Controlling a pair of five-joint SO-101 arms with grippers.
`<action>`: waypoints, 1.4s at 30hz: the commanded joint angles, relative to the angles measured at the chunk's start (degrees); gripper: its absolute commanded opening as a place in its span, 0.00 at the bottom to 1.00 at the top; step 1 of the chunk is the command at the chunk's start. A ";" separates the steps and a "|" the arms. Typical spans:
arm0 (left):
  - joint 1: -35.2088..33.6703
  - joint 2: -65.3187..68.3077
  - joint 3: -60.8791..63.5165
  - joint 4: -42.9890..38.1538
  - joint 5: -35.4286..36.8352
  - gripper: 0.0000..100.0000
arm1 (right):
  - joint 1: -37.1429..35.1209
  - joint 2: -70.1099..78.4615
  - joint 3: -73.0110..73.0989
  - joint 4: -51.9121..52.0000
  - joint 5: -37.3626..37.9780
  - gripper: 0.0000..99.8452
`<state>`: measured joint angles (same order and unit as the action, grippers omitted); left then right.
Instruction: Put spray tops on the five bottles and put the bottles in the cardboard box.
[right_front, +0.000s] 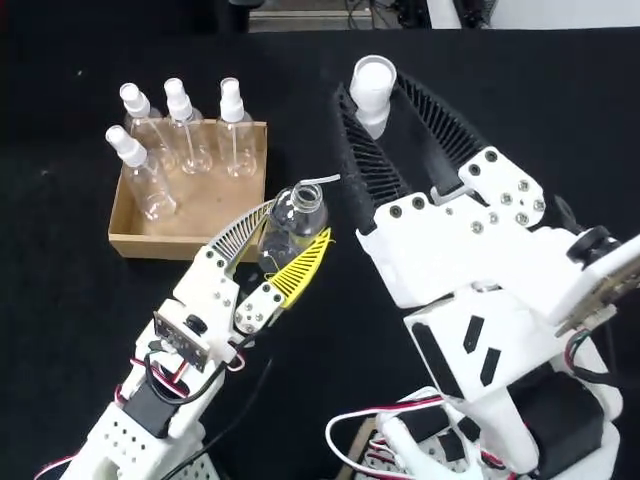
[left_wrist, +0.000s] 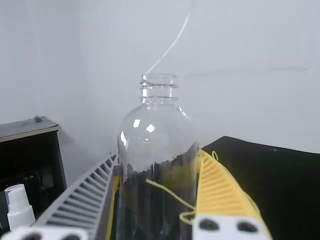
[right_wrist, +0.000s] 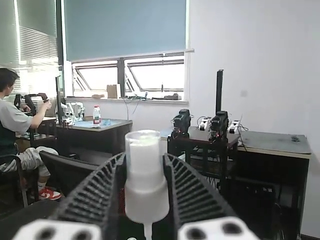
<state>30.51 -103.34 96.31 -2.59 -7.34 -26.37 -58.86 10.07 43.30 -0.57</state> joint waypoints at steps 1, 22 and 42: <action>0.31 -0.62 1.10 -0.09 0.35 0.03 | 0.79 -0.57 -2.95 0.62 0.00 0.01; 0.31 -0.62 1.10 -0.09 0.35 0.03 | 0.79 -0.04 -6.11 4.57 -0.09 0.01; 0.31 -0.62 1.10 -0.09 0.35 0.03 | 0.79 7.08 -5.85 3.34 -0.09 0.01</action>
<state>30.51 -103.34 96.31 -2.68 -7.34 -26.29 -52.70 6.55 47.78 -0.57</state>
